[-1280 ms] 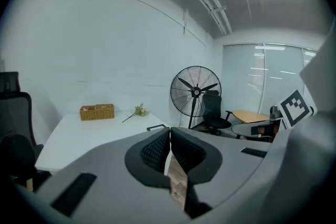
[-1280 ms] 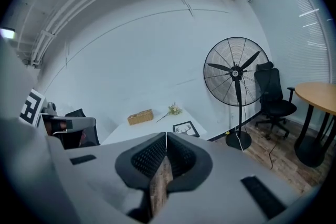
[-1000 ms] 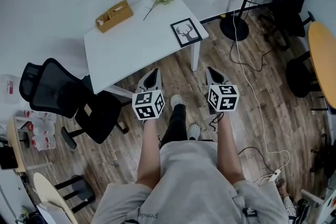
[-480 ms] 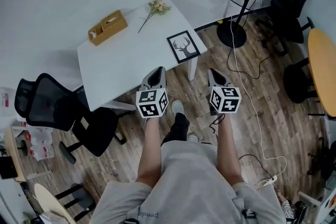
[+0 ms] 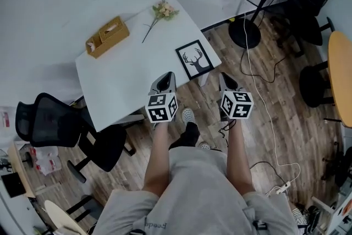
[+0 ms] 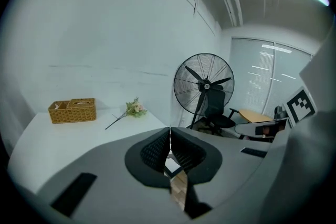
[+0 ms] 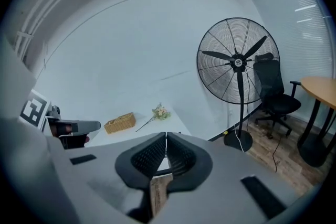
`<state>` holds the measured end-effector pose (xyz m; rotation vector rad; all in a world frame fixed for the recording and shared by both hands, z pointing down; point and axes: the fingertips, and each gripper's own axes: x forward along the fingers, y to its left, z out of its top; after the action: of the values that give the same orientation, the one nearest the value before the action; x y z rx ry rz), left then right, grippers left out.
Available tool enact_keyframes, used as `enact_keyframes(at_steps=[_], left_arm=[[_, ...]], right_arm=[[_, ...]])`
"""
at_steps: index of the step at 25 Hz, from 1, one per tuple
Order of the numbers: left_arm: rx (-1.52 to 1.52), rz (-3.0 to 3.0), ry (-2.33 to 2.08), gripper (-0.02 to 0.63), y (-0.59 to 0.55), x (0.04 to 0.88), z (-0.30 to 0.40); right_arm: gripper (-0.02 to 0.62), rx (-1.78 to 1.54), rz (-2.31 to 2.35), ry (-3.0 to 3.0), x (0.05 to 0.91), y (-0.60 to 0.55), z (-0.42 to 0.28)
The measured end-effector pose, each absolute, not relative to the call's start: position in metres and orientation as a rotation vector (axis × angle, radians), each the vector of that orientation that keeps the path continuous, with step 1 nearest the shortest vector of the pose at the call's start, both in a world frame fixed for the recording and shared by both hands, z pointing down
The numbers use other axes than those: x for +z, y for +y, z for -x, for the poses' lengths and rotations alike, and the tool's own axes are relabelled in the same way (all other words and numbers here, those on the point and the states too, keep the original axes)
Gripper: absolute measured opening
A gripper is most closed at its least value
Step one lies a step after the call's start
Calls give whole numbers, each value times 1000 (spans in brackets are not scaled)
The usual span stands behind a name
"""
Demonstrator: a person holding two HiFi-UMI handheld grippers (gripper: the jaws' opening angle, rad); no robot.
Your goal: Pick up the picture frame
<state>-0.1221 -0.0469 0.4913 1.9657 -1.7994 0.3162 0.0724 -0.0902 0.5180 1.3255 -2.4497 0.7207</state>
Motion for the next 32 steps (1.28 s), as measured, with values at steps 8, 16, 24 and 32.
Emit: enact_keyframes(at_steps=[8,16,24,32], left_arm=[[330,-1943,-1717,28,-106,533,155],[396,-1909,-1589,28,-127,598,160],[557,-1883,-1469,28,-133,661,144],[632,-1861,-1424,172,-178,696,158]], right_arm=[[24,702,-1318,-2382,544,-142,-34],[25,839,-1339,-2258,602,-149,-37],[25,1021,-1341,-2151,659,-142,-49],[28,1181,-1255,-2115,693,-156,-42]])
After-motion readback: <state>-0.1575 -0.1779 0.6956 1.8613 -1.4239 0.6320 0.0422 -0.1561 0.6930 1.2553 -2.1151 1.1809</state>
